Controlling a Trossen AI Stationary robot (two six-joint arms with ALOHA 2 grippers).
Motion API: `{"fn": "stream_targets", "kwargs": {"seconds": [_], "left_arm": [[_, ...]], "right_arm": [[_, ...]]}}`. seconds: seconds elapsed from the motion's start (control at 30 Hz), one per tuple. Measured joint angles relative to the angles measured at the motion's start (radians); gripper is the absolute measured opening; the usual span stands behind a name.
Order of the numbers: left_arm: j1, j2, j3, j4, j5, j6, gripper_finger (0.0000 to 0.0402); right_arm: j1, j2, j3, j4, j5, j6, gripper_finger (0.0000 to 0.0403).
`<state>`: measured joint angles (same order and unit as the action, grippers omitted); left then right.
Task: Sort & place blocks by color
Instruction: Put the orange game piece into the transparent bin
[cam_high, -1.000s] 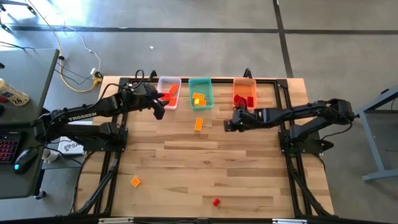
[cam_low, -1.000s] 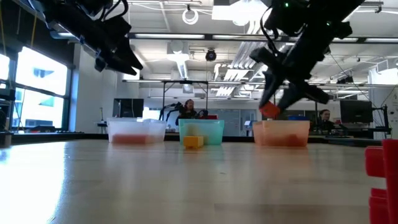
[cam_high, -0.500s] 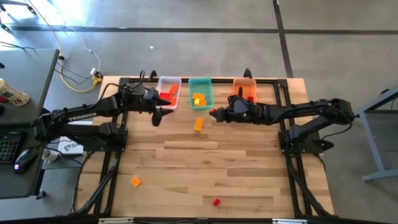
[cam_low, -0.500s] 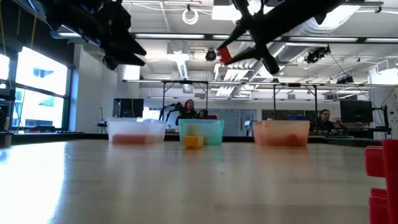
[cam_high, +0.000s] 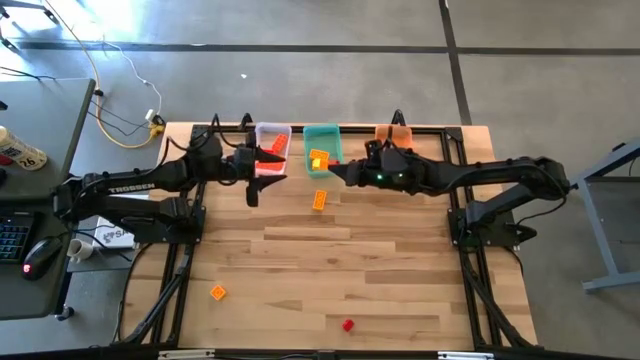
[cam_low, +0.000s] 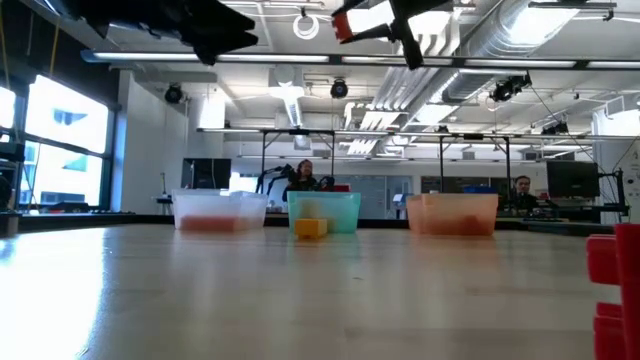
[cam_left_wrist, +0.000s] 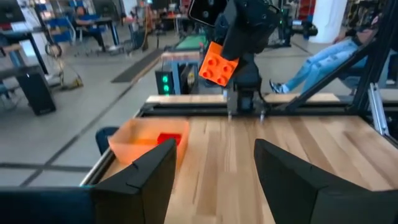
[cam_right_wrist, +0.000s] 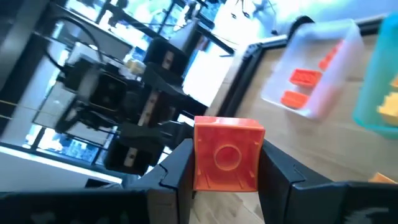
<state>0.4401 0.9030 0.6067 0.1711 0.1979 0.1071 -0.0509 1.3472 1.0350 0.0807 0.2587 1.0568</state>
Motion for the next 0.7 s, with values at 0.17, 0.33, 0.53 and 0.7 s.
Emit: {"fn": "stream_targets", "kwargs": {"seconds": [0.17,0.33,0.53,0.7], "left_arm": [[-0.016,0.027,0.0,0.061,-0.004,0.0,0.0202],[-0.023,0.062,0.0,0.125,-0.009,0.001,0.0202],[-0.023,0.091,0.017,0.145,-0.004,0.001,0.0202],[-0.023,0.128,0.082,0.132,0.008,0.05,0.0202]], "right_arm": [[0.01,0.0,0.034,0.009,0.014,-0.015,0.0107],[0.02,0.016,0.039,0.127,0.014,-0.048,0.0107],[0.021,0.077,0.04,0.243,-0.027,-0.058,0.0107],[0.021,0.117,0.04,0.302,-0.06,-0.045,0.0107]]}}
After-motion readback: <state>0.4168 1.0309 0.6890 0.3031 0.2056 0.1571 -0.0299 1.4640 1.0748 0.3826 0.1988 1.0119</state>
